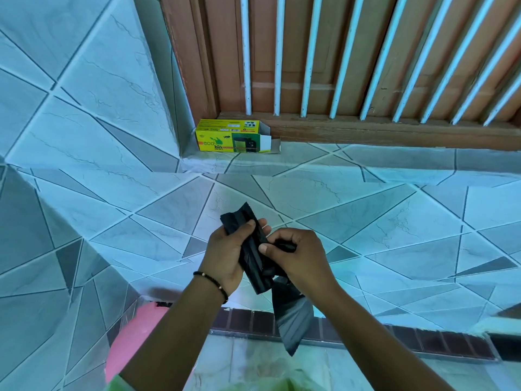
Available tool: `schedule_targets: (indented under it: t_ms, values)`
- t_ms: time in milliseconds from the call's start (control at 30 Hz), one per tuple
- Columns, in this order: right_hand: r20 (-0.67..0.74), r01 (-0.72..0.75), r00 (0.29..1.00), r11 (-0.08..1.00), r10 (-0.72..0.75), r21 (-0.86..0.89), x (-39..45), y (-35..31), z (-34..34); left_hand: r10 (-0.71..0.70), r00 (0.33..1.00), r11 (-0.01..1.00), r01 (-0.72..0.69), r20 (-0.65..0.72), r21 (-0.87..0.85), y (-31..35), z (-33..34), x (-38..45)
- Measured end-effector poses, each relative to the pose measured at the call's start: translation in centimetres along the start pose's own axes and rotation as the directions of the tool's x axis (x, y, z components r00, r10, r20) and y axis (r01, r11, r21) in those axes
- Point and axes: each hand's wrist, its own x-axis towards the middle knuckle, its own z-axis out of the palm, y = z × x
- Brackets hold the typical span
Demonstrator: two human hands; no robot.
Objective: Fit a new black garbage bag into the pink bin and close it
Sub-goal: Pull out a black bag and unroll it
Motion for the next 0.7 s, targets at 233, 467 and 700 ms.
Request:
schedule_targets:
  t_ms: [233, 467, 700]
  values:
    - [-0.038, -0.009, 0.999, 0.998, 0.007, -0.059, -0.2, -0.5, -1.1, 0.111, 0.988, 0.993, -0.107, -0.106, 0.038, 0.4, -0.6, 0.0]
    - [0.015, 0.336, 0.917, 0.751, -0.399, -0.568, -1.9, -0.2, -0.2, 0.172, 0.974, 0.977, -0.187, -0.146, -0.100, 0.2, 0.3, -0.3]
    - [0.148, 0.379, 0.906, 0.603, -0.397, -0.702, -3.3, 0.1, 0.2, 0.076, 0.982, 0.917, -0.137, -0.173, -0.374, 1.1, -0.2, 0.6]
